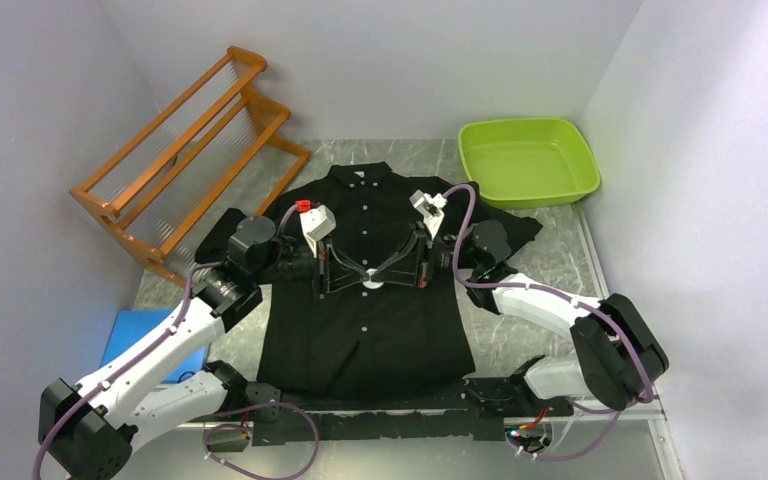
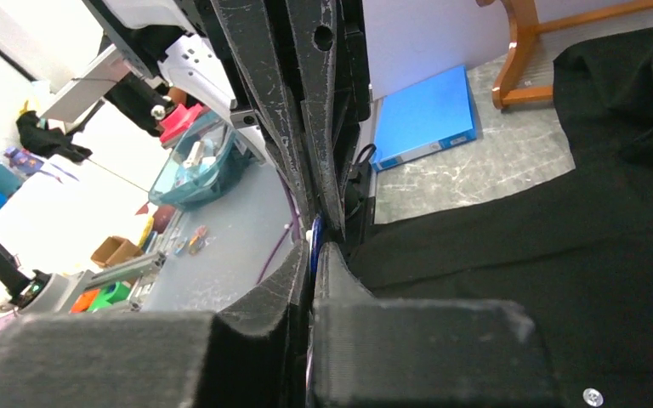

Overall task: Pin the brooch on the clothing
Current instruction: Adjust the brooch.

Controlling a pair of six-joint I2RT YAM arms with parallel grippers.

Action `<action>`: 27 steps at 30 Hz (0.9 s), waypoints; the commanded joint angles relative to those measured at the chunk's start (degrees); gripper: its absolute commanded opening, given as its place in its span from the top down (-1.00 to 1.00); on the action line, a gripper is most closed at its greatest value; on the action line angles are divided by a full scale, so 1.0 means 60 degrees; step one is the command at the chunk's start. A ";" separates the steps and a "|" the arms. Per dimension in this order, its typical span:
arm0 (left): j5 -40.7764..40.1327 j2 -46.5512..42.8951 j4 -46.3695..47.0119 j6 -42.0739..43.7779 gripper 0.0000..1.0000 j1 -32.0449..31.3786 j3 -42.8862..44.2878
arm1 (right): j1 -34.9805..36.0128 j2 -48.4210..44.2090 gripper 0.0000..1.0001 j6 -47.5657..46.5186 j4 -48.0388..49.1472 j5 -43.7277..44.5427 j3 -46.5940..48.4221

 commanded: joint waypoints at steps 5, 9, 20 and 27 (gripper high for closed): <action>-0.0346 -0.0254 -0.0107 0.0142 0.90 -0.0026 0.0292 | -0.0021 -0.0337 1.00 -0.1428 -0.1407 -0.0361 0.0664; -0.1122 -0.0777 -0.0100 -0.0193 -0.01 -0.0025 -0.0133 | -0.0019 -0.0976 1.00 -0.2237 -0.2481 0.0261 0.0592; -0.0117 -0.1064 0.3313 -0.2174 -0.08 -0.0026 -0.1910 | -0.0015 -0.1235 1.00 -0.0983 -0.0819 0.0279 0.0346; 0.0650 -0.0300 0.3697 -0.2701 -0.22 -0.0041 -0.1232 | -0.0020 -0.1227 1.00 -0.0948 -0.0763 0.0324 0.0353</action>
